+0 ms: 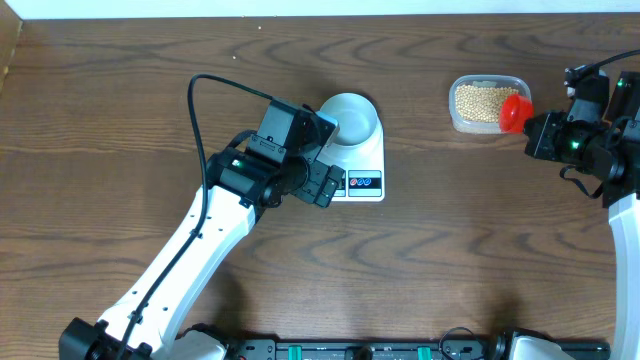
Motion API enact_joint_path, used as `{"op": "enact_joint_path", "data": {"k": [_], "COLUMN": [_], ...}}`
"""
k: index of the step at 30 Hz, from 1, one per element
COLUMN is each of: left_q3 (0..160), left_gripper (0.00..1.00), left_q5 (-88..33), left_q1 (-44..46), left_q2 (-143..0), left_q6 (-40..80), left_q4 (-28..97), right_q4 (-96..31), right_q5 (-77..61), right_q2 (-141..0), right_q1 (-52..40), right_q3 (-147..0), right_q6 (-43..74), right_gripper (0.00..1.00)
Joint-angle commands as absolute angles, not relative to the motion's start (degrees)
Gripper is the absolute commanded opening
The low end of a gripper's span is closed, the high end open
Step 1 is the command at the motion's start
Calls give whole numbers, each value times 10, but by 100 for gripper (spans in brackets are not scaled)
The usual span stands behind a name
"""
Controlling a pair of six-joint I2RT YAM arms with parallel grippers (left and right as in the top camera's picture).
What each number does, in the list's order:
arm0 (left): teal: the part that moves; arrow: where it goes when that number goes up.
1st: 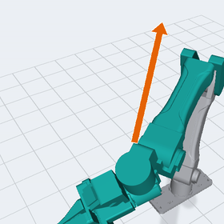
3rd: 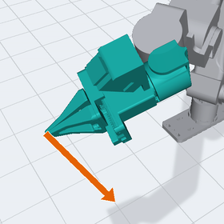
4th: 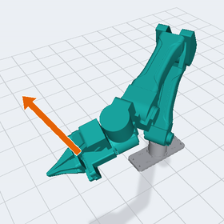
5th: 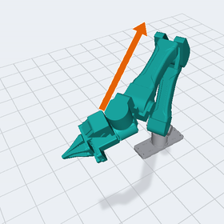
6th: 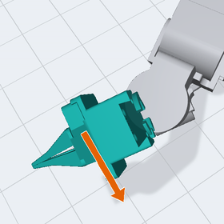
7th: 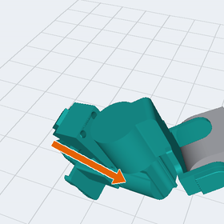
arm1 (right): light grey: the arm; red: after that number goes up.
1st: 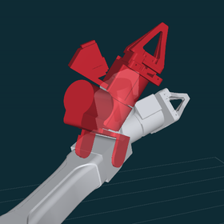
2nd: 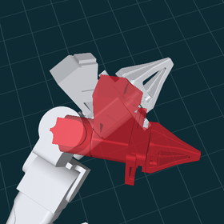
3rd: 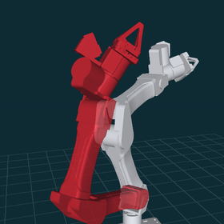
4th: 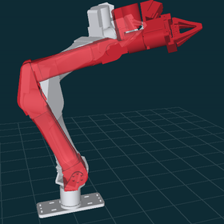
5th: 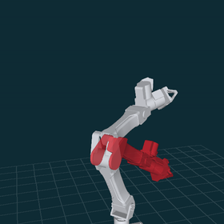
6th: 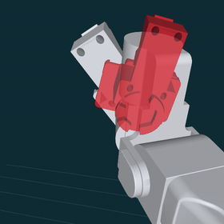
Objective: Scoop item into bowl and weigh 50g on scale
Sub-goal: 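Raise the left gripper back from the scale display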
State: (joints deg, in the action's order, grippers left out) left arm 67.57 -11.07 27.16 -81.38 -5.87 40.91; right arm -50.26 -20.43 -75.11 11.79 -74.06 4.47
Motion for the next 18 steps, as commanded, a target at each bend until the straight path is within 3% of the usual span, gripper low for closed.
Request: {"op": "enact_joint_path", "data": {"k": [1, 18], "left_q3": [678, 678], "left_gripper": [91, 91], "left_q5": [-109, -68], "left_q1": [269, 269], "left_q2": [-813, -813], "left_q6": [-79, -79], "left_q4": [410, 409], "right_q4": [-504, -506], "right_q5": [-215, -215], "right_q2": [-751, -751], "right_q1": [119, 119], "right_q3": [-750, -750], "right_q6": [42, 42], "right_gripper": [1, 1]}}
